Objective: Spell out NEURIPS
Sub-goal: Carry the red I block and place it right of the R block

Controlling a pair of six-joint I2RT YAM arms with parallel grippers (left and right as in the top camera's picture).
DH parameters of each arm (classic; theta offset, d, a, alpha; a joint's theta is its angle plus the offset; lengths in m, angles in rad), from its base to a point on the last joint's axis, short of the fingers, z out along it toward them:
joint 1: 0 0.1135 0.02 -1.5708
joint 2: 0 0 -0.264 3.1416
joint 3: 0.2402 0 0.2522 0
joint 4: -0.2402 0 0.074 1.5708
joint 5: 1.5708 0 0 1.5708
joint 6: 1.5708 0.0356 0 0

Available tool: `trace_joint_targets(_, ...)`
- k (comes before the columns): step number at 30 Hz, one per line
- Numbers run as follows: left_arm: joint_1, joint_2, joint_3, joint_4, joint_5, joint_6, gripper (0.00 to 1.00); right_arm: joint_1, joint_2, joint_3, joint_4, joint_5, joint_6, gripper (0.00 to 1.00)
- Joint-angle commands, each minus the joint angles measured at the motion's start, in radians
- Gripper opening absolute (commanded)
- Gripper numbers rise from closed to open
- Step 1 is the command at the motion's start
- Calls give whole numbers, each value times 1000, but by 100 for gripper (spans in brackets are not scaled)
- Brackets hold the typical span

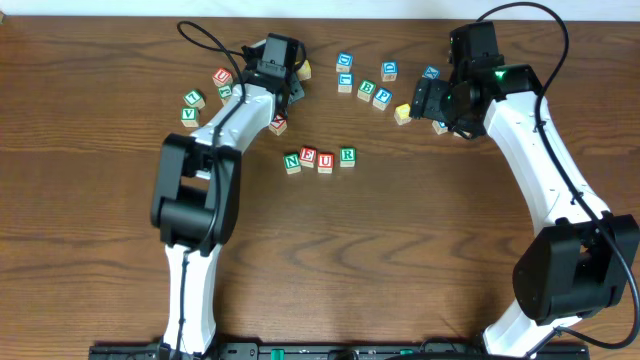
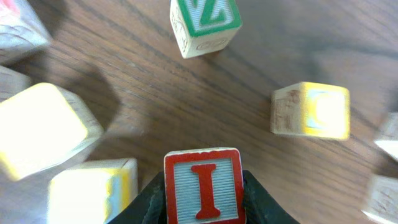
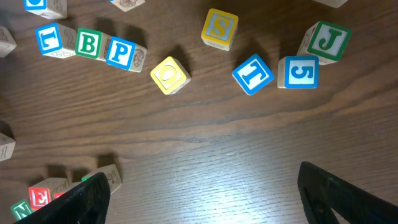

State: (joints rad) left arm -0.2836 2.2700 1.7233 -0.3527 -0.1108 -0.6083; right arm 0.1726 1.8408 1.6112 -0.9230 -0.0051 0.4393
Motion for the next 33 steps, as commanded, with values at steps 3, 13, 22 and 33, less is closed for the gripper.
trace_joint_targets(3,-26,-183,-3,-109,37,101,29,-3,-5,18,11,0,-10,92)
trace_joint_targets(13,-159,-234,-3,-381,149,104,29,-112,-5,18,14,-1,-10,93)
trace_joint_targets(22,-301,-228,-5,-462,148,103,29,-209,-5,18,-14,-2,-10,93)
trace_joint_targets(33,-383,-147,-5,-379,145,72,29,-214,-5,18,-61,-1,-11,92)
